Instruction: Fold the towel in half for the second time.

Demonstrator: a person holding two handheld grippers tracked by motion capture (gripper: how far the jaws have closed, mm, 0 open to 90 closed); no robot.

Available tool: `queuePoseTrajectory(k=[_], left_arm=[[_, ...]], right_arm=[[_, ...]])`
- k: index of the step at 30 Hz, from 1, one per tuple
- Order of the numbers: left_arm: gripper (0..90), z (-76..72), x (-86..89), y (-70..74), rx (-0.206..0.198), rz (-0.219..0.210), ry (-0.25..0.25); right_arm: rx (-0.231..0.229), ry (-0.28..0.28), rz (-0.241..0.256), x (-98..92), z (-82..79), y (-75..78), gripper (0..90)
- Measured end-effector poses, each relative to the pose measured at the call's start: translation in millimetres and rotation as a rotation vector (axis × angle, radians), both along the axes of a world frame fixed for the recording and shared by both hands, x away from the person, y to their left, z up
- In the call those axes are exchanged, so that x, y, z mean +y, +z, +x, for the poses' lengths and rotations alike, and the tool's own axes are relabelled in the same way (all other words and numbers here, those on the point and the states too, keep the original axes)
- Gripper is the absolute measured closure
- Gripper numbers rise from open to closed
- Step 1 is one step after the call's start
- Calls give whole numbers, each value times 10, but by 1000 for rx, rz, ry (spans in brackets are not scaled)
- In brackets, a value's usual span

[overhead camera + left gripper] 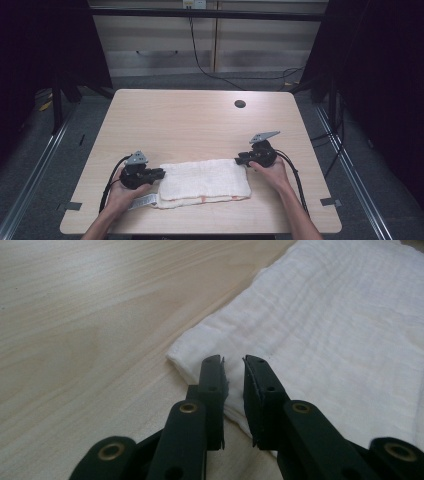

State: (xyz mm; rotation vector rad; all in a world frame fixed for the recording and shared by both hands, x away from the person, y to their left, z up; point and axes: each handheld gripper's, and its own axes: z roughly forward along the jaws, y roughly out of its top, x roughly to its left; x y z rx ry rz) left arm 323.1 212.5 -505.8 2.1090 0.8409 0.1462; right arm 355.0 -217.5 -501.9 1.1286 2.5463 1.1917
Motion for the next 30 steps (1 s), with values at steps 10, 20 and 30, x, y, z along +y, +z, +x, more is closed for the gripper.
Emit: queuePoseTrajectory(k=[10,20,30], left_arm=[[674,148,90,105,6,-46,51],[563,343,-5,61,16,-23,62],[722,314,-99,11,-12,57,3]], right_arm=[[-20,26,-28,-2,-102,-24,843],[-22,20,-18,-8,-118,-29,867],[-7,12,7,-27,-143,-36,872]])
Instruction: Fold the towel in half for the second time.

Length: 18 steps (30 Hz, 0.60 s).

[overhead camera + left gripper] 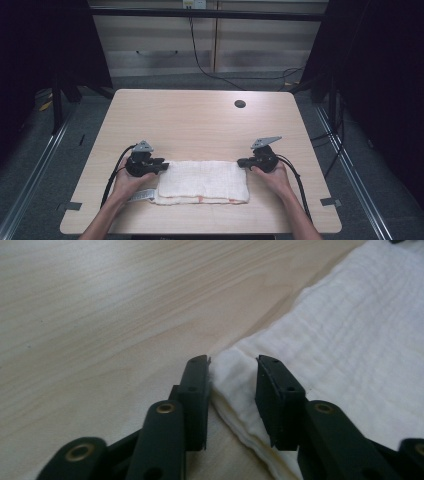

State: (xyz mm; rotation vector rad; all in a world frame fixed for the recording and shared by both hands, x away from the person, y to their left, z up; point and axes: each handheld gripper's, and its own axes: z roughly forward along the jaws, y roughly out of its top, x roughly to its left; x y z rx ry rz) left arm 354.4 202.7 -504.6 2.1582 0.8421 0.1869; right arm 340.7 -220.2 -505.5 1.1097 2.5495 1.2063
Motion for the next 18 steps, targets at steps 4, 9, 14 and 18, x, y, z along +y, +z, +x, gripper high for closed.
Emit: queuePoseTrajectory(k=[4,9,14,18], left_arm=[[863,-9,-4,-16,8,-22,-20],[872,-11,6,-23,11,-31,-14],[872,-13,14,-32,20,-47,-4],[873,-33,3,-33,20,-48,10]], right_arm=[[-7,-1,32,-10,-3,31,874],[-26,-14,73,-46,-22,104,874],[-90,2,104,-27,-129,282,875],[-126,39,112,15,-233,399,875]])
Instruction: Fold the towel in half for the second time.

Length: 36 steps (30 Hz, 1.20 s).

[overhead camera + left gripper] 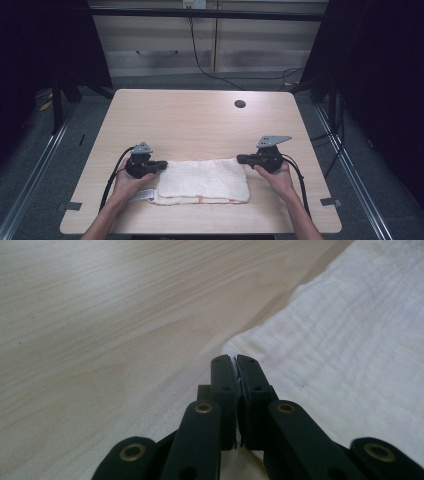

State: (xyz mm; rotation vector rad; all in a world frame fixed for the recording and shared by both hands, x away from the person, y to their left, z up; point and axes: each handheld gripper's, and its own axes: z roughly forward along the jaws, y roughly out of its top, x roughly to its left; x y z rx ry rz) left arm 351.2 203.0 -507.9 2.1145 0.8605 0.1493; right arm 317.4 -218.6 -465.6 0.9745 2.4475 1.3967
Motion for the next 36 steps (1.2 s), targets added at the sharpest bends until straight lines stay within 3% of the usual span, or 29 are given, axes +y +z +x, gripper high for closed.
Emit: queuePoseTrajectory(k=[9,14,21,26,30,36], left_arm=[[873,-19,-8,-1,-7,4,10],[874,-39,-27,4,-24,17,20],[874,-37,-30,4,-24,18,22],[875,-18,-38,1,-22,16,30],[875,-8,-44,7,-26,30,28],[875,14,-58,0,-20,16,42]], right_arm=[[-7,79,14,61,-236,69,875],[22,133,-17,148,-466,-20,875],[46,189,-18,303,-592,-73,874],[107,268,-33,460,-725,-182,874],[129,283,-24,488,-770,-222,873],[200,355,-20,597,-871,-334,873]])
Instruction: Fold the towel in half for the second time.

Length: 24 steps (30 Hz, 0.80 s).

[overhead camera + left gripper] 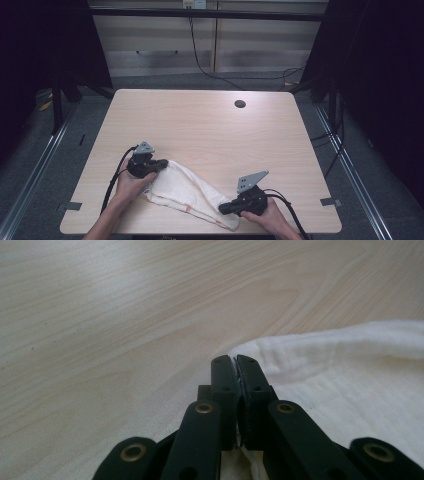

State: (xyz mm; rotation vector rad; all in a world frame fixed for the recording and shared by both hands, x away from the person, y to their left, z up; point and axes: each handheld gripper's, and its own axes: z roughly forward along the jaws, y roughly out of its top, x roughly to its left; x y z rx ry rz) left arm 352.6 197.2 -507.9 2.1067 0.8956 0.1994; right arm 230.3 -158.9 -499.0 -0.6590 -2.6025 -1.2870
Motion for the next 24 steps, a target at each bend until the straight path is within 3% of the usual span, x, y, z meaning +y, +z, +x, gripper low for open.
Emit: queuePoseTrajectory(k=[1,4,5,9,10,14,15,19,22,23,24], left_arm=[[875,9,2,1,4,-2,1],[876,18,7,-1,7,-7,5],[876,17,15,27,8,-38,10],[876,21,33,127,-27,-80,11],[876,2,59,199,-53,-118,14],[876,-55,87,309,-92,-150,12],[875,-80,105,382,-107,-178,6],[876,-156,51,539,-157,-208,-32],[875,-227,7,579,-166,-206,-62],[875,-330,-49,597,-184,-153,-113],[875,-330,-49,597,-184,-153,-113]], right_arm=[[2,10,-27,32,-14,-20,872],[14,19,-27,45,-2,-40,875],[2,8,-54,56,12,-20,876],[-14,-19,-71,54,55,-10,877],[-34,-37,-92,46,106,6,877],[-51,-76,-115,10,210,19,877],[-67,-110,-129,-38,298,23,877],[-82,-168,-160,-105,443,38,878],[-104,-200,-182,-141,551,45,879],[-111,-215,-187,-144,571,45,879],[-111,-215,-187,-144,571,45,879]])
